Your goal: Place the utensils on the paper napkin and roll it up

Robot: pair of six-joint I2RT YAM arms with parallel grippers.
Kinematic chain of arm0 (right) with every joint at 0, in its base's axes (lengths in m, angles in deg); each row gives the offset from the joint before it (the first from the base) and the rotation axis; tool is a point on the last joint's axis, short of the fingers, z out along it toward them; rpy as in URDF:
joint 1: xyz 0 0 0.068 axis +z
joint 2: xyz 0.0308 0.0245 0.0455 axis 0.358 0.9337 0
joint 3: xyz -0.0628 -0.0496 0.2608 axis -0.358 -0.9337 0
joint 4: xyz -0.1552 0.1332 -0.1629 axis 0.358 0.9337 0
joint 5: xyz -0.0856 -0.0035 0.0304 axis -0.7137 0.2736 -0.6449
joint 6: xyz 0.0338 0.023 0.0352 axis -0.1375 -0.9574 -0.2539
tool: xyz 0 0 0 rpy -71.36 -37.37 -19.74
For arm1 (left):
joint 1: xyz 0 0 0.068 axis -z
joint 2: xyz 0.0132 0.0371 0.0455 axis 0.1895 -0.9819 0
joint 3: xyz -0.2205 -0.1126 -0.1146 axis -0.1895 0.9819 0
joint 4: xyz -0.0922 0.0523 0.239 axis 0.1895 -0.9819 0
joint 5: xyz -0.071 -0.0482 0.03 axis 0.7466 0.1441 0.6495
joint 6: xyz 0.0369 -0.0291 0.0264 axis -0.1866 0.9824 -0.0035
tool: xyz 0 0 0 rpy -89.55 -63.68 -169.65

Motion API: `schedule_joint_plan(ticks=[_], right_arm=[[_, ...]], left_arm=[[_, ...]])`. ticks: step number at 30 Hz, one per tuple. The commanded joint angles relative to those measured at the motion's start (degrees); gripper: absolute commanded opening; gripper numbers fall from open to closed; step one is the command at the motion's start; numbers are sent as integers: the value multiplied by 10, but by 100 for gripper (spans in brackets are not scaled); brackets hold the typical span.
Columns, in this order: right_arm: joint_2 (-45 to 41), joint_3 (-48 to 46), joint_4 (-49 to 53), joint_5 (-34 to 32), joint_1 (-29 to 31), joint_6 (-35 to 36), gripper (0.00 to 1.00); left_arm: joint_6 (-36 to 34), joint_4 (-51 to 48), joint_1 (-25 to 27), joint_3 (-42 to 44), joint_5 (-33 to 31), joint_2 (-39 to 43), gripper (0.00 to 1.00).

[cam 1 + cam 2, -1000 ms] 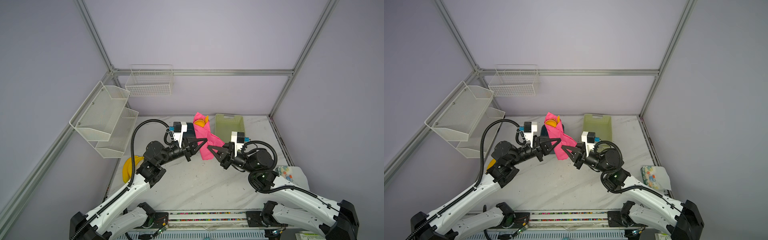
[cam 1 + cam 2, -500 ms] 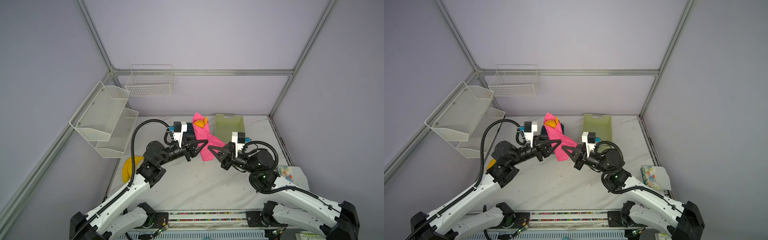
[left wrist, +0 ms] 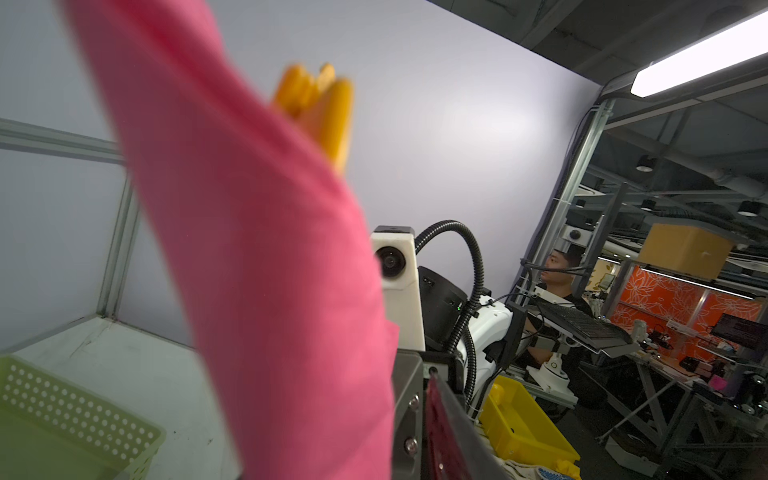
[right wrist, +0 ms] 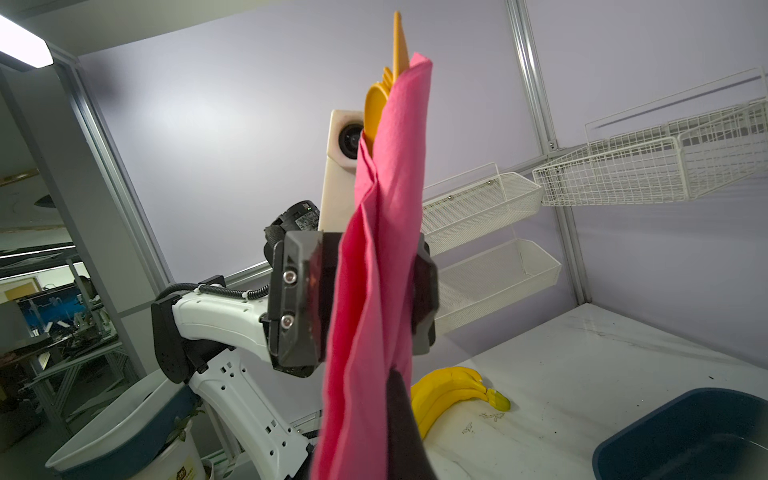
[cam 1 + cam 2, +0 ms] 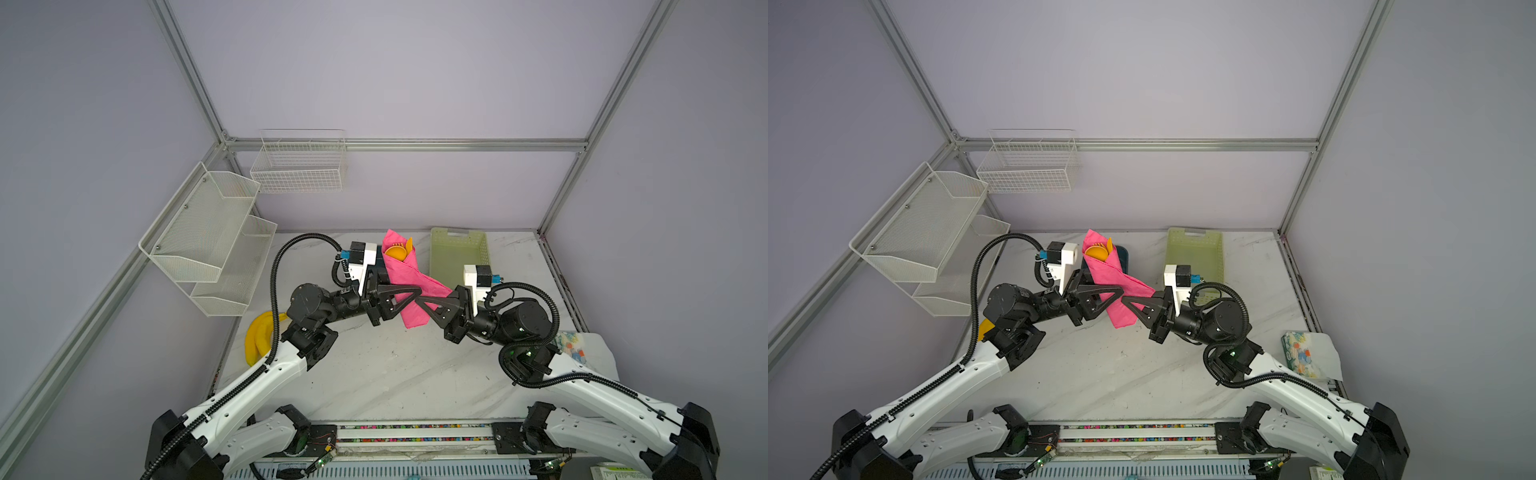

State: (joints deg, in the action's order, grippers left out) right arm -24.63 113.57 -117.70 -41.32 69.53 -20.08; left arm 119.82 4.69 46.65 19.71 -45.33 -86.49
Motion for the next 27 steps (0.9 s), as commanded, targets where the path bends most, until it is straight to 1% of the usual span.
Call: schedule_joint_plan(ticks=[1,7,13,17,23,24,27], right_arm=[[0,27,-16,-7,3,-19,0],[-2,31,-4,-18,3,-34,0],[1,33,0,-11,3,-41,0],[-2,31,2,-3,2,-43,0],[-19,26,21,-12,3,-34,0],[-22,26,24,-14,3,-32,3],[-31,29,32,-23,3,-27,17]], left_arm=[[27,68,-2,-34,30,2,40],[36,76,-2,-33,44,2,40],[21,49,-2,-32,30,8,30],[-10,-6,-2,-35,4,19,19],[-29,-40,-2,-34,-20,33,12],[-30,-43,-2,-35,-20,33,11],[-31,-48,-2,-37,-22,33,8]])
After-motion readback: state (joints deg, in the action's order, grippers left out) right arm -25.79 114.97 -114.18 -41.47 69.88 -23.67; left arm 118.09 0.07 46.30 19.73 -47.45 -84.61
